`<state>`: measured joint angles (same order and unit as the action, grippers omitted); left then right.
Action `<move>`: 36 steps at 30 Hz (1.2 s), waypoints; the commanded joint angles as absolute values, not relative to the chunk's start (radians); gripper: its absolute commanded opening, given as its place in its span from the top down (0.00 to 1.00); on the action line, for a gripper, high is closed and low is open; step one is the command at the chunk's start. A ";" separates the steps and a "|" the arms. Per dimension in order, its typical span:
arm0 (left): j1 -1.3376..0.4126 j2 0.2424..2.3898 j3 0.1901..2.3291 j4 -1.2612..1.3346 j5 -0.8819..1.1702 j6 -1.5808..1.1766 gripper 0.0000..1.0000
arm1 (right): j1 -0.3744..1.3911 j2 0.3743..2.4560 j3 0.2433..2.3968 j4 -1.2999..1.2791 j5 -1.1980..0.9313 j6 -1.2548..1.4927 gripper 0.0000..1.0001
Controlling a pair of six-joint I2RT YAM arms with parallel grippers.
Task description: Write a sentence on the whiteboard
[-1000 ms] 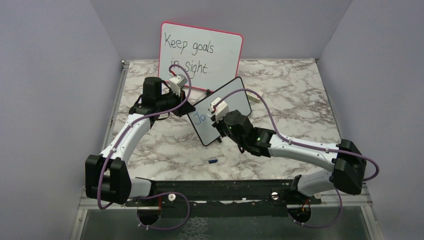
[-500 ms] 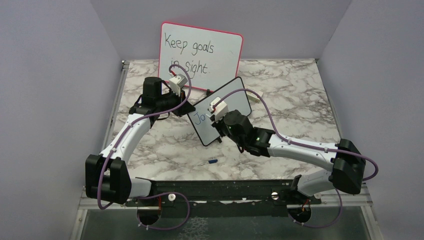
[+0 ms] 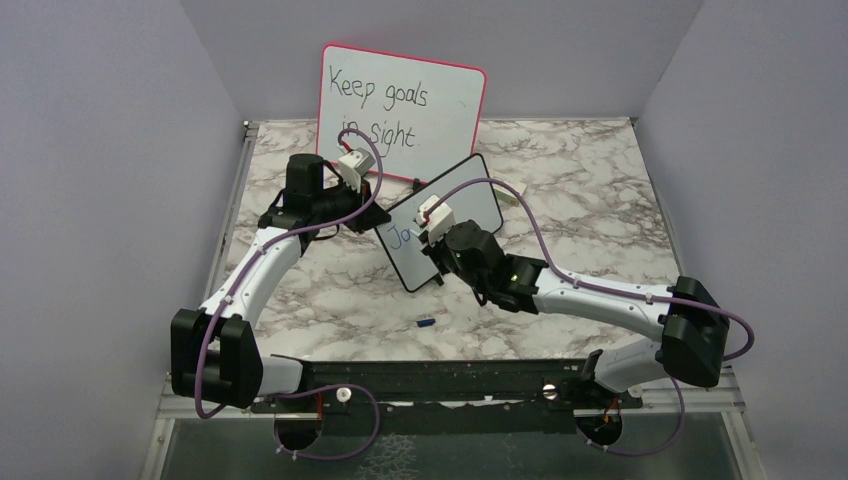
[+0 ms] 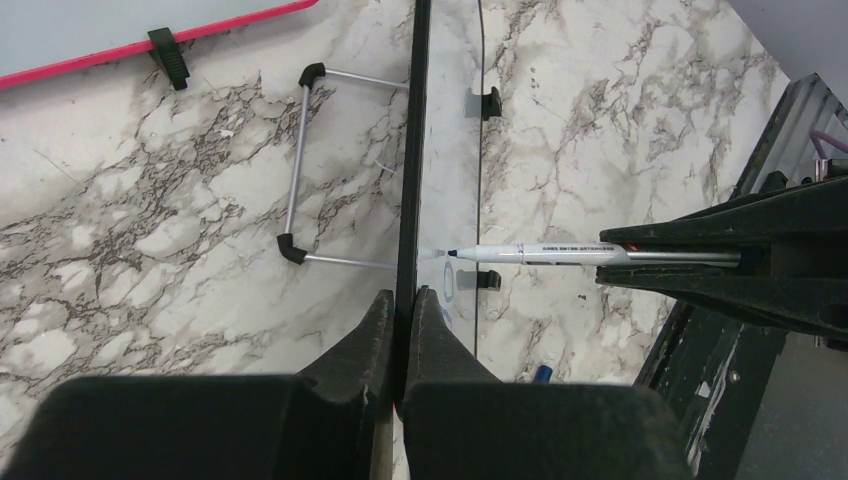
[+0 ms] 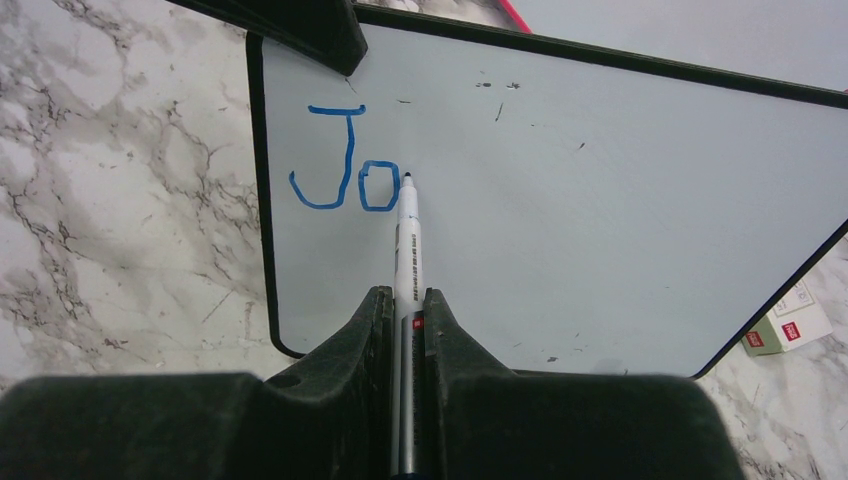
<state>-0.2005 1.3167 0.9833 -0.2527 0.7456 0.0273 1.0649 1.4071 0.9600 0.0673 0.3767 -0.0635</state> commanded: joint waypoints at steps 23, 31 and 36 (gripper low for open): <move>-0.208 1.353 0.966 -0.322 0.645 0.082 1.00 | 1.048 1.428 0.973 0.054 0.385 -0.060 1.00; -0.208 1.352 0.965 -0.322 0.646 0.082 1.00 | 1.046 1.428 0.961 0.030 0.395 -0.051 1.00; -0.208 1.352 0.965 -0.322 0.645 0.081 1.00 | 1.045 1.429 0.958 0.018 0.406 -0.049 1.00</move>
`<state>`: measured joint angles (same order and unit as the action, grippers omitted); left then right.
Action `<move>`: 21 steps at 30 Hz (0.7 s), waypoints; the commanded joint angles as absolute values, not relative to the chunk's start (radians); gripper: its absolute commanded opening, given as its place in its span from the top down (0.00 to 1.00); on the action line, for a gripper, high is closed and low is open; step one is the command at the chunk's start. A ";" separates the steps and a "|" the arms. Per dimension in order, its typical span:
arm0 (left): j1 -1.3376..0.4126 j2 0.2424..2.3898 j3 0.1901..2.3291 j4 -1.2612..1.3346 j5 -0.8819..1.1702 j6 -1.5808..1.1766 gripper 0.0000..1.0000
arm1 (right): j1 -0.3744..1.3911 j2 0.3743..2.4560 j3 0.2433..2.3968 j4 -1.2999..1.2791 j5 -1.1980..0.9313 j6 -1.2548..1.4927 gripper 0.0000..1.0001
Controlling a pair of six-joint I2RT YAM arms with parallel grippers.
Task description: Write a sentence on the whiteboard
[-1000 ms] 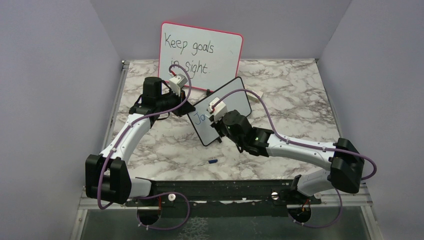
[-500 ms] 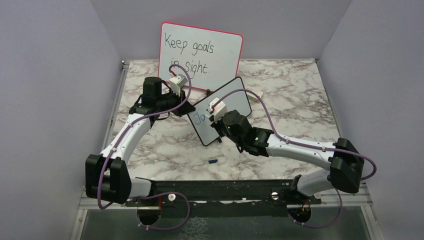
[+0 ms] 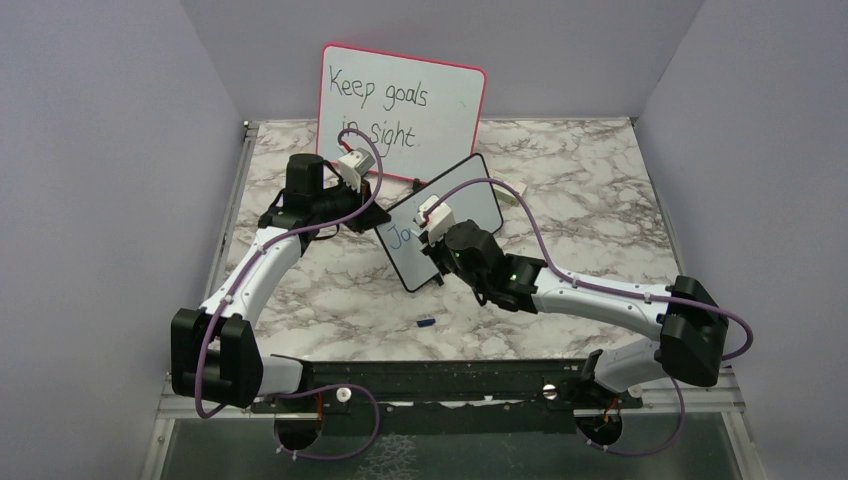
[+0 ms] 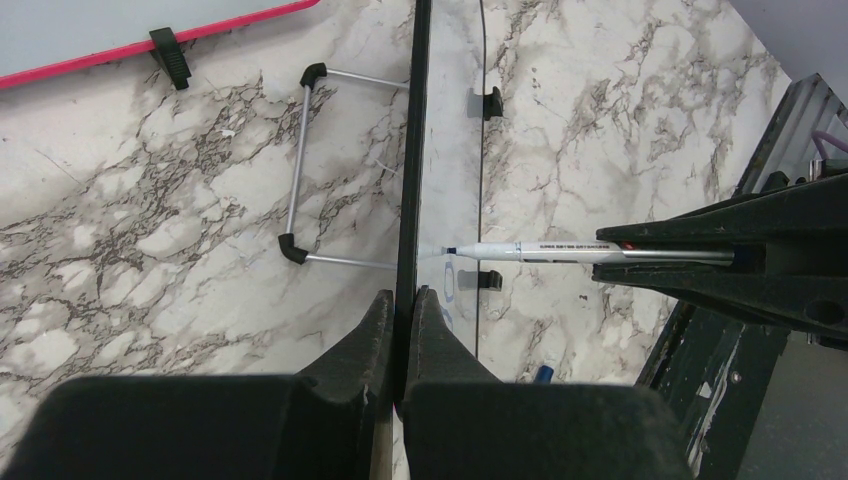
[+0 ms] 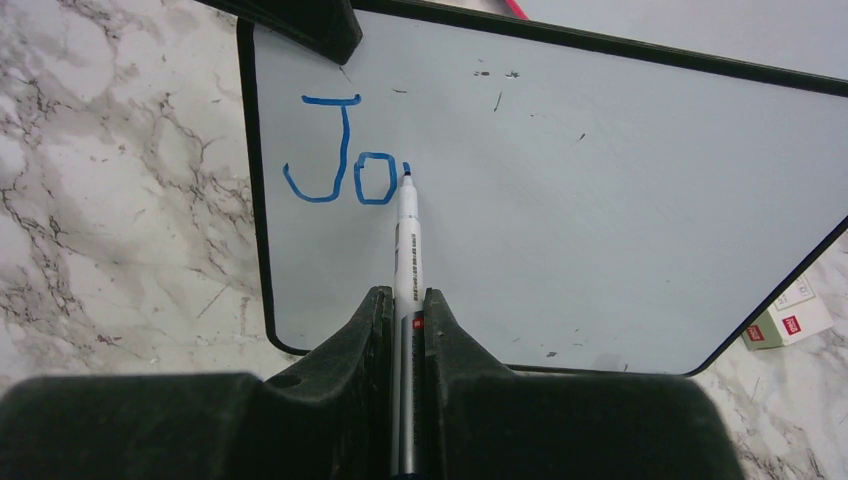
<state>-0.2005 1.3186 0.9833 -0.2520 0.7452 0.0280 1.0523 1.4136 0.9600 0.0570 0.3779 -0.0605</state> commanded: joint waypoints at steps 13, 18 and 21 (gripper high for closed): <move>-0.208 1.352 0.965 -0.322 0.643 0.084 1.00 | 1.039 1.422 0.944 0.002 0.425 -0.041 1.00; -0.207 1.351 0.965 -0.324 0.643 0.084 1.00 | 1.037 1.420 0.940 0.003 0.429 -0.040 1.00; -0.208 1.352 0.965 -0.324 0.641 0.083 1.00 | 1.037 1.417 0.940 0.004 0.427 -0.038 1.00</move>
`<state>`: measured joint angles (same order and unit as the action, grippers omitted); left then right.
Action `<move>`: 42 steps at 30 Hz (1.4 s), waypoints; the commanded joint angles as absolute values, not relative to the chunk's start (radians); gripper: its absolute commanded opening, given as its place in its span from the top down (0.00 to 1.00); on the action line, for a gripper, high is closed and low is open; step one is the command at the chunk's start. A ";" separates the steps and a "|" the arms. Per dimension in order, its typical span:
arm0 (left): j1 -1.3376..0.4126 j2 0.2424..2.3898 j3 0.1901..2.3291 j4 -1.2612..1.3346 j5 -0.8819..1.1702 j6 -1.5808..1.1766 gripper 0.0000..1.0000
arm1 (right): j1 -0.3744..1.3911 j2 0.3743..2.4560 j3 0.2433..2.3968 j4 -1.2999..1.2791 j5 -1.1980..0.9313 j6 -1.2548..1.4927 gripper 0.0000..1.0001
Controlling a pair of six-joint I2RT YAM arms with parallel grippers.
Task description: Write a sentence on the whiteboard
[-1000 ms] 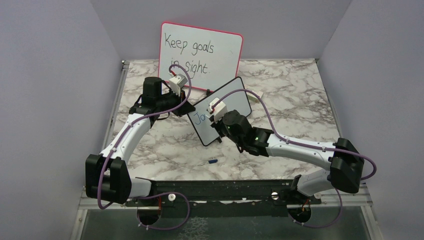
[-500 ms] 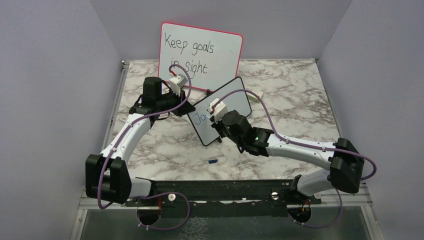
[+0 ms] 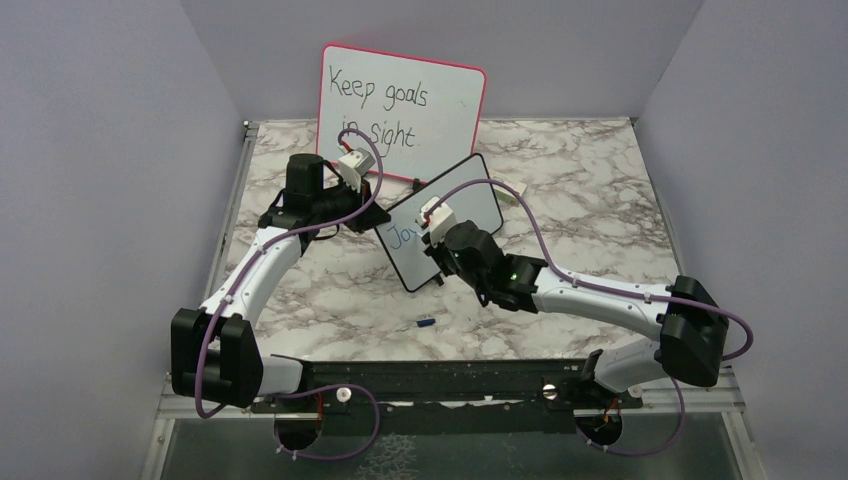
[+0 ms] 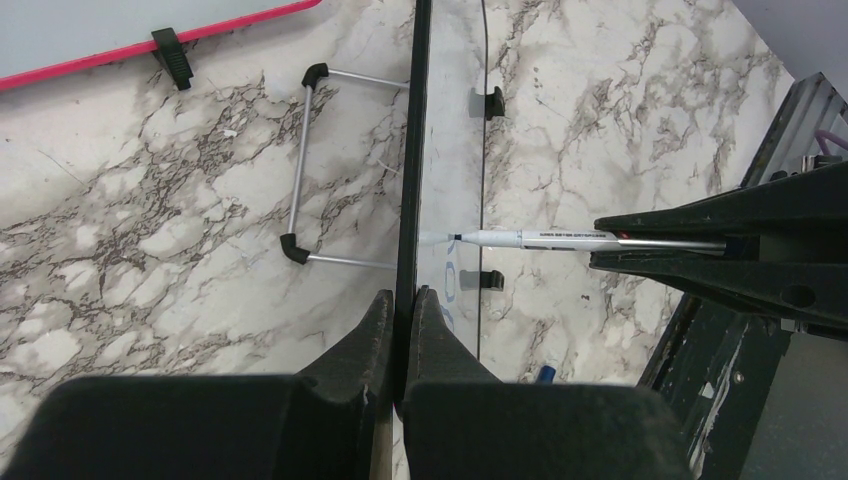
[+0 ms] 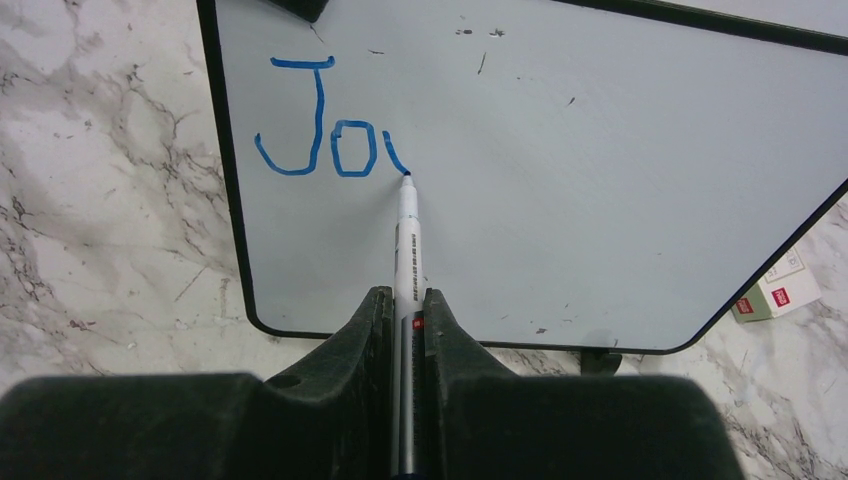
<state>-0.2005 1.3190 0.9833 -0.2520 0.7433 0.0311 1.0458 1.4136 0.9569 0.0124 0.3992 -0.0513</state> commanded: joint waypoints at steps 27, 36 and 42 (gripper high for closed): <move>-0.207 1.357 0.967 -0.324 0.644 0.081 1.00 | 1.008 1.370 0.928 0.118 0.379 -0.022 0.99; -0.208 1.357 0.968 -0.323 0.646 0.081 1.00 | 1.006 1.383 0.937 0.116 0.369 -0.020 1.00; -0.208 1.357 0.967 -0.324 0.648 0.081 1.00 | 1.005 1.394 0.940 0.114 0.362 -0.023 0.99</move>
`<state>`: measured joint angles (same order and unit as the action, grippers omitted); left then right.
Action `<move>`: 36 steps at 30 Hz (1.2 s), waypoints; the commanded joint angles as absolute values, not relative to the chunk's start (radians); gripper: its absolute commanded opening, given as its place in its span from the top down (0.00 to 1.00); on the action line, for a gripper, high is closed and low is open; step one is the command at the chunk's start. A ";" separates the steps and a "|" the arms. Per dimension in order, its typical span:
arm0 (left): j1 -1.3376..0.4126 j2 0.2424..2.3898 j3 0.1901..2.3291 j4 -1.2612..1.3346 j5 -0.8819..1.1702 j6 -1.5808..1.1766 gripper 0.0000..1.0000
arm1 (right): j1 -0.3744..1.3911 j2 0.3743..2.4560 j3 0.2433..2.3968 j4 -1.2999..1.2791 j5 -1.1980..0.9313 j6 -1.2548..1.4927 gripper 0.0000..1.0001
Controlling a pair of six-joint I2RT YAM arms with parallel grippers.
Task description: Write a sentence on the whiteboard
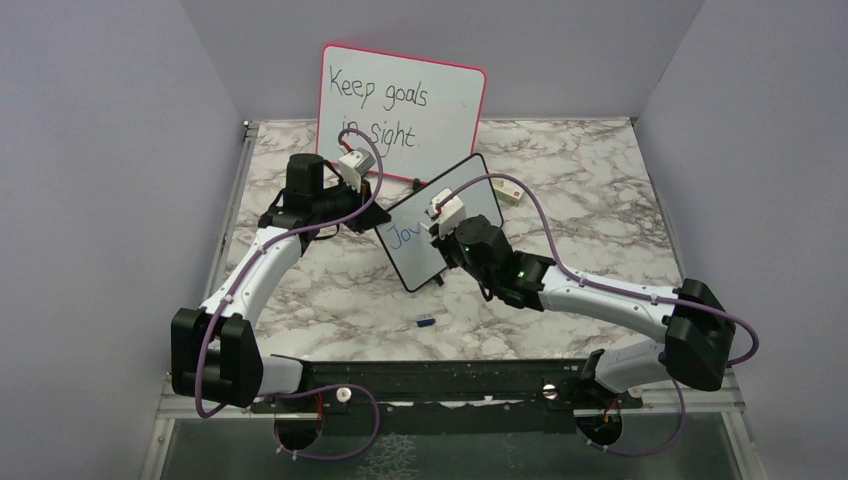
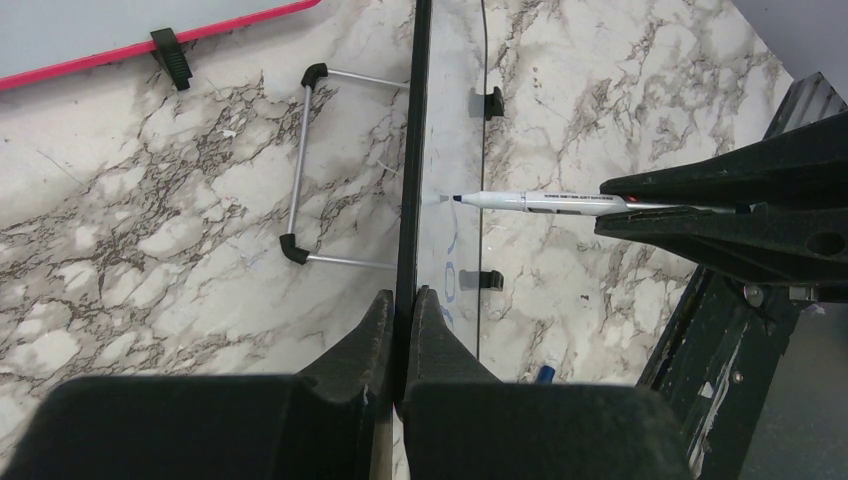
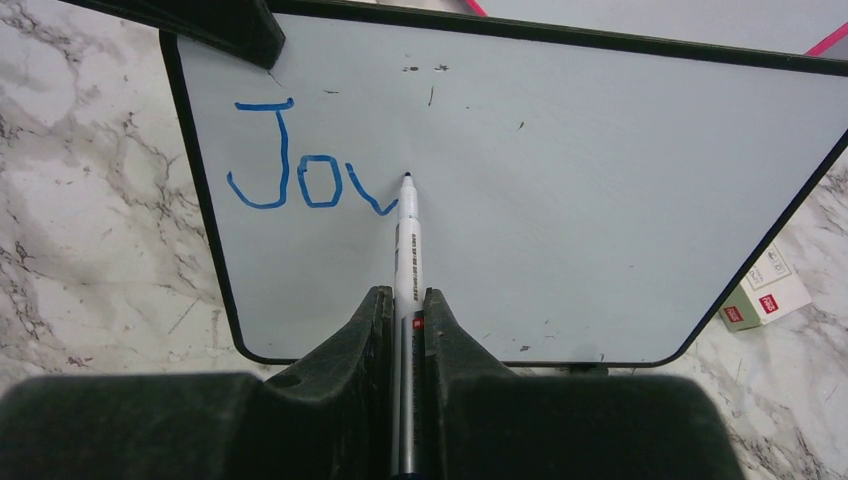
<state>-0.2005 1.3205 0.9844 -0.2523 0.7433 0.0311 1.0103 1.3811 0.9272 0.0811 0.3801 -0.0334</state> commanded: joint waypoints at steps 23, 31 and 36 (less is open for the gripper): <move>-0.207 1.357 0.968 -0.324 0.647 0.081 1.00 | 1.005 1.410 0.965 0.002 0.300 -0.020 0.99; -0.207 1.358 0.969 -0.324 0.645 0.082 1.00 | 1.005 1.410 0.965 -0.031 0.287 -0.015 0.99; -0.207 1.359 0.969 -0.324 0.646 0.081 1.00 | 1.005 1.407 0.962 -0.040 0.282 -0.012 1.00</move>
<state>-0.1986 1.3235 0.9852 -0.2520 0.7433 0.0315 1.0077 1.3956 0.9417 -0.0036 0.3164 -0.0257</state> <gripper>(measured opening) 0.025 0.163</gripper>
